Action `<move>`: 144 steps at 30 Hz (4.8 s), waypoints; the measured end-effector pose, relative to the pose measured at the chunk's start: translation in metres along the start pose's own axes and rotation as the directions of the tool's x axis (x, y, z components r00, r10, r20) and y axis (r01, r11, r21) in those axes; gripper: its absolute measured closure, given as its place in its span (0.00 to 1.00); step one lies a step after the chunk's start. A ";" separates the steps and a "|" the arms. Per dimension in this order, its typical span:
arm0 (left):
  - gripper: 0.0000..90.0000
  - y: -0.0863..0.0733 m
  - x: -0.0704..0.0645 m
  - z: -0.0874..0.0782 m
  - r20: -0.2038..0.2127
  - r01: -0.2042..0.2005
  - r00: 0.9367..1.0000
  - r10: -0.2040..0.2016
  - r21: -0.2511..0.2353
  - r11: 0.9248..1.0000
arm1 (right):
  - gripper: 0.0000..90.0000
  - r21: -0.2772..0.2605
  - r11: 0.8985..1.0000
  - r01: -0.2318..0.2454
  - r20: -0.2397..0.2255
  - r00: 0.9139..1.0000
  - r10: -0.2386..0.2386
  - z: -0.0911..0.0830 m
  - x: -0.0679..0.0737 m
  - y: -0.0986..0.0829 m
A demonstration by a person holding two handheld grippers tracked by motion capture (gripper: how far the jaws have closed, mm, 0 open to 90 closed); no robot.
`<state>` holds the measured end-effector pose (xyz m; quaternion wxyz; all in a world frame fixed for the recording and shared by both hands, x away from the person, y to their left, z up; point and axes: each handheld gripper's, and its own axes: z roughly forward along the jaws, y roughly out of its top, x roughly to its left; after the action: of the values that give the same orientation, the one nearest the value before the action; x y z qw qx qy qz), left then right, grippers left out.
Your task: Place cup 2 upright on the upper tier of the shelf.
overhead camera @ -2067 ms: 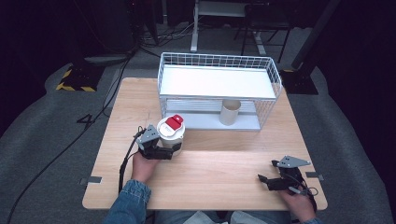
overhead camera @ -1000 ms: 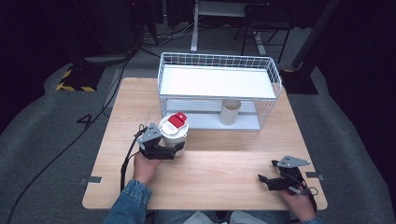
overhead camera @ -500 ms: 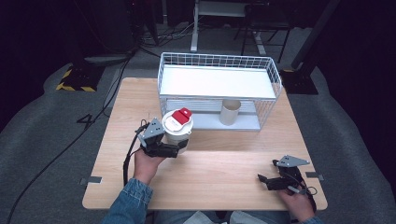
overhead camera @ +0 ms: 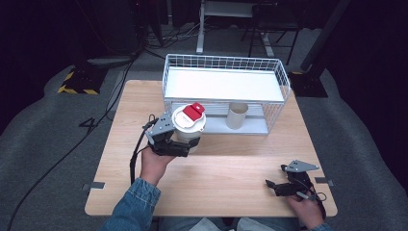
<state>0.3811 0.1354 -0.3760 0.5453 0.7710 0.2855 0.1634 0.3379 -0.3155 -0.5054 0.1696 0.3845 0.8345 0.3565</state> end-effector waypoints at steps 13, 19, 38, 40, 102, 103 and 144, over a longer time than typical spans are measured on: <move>0.11 0.041 -0.003 0.001 -0.001 -0.029 1.000 0.029 -0.007 1.000 | 0.09 0.000 1.000 0.002 0.000 1.000 -0.002 0.000 0.000 0.000; 0.11 0.060 -0.003 0.003 0.004 -0.029 1.000 0.029 -0.018 0.999 | 0.09 -0.001 1.000 0.002 -0.001 1.000 -0.002 0.000 0.000 0.000; 0.11 0.106 0.003 0.014 -0.023 -0.026 0.999 0.025 -0.053 0.998 | 0.09 -0.001 1.000 0.002 -0.001 1.000 -0.002 0.000 0.000 0.000; 0.11 0.108 0.004 0.015 -0.024 -0.025 0.999 0.024 -0.057 0.998 | 0.09 0.000 1.000 0.002 -0.001 1.000 -0.002 0.000 0.000 0.000; 0.11 0.165 0.058 0.128 -0.187 0.060 0.979 -0.075 -0.084 0.995 | 0.09 -0.002 1.000 -0.005 -0.002 1.000 0.005 0.001 0.001 0.001; 0.11 0.164 0.058 0.130 -0.186 0.062 0.979 -0.077 -0.085 0.994 | 0.09 -0.002 1.000 -0.005 -0.002 1.000 0.005 0.001 0.001 0.001; 0.10 0.152 0.054 0.143 -0.180 0.086 0.979 -0.095 -0.056 0.995 | 0.09 -0.001 1.000 -0.006 -0.002 1.000 0.006 0.001 0.001 0.001</move>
<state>0.5443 0.0249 -0.2878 0.5420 0.7259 0.3650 0.2148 0.3382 -0.3138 -0.5053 0.1679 0.3865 0.8333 0.3578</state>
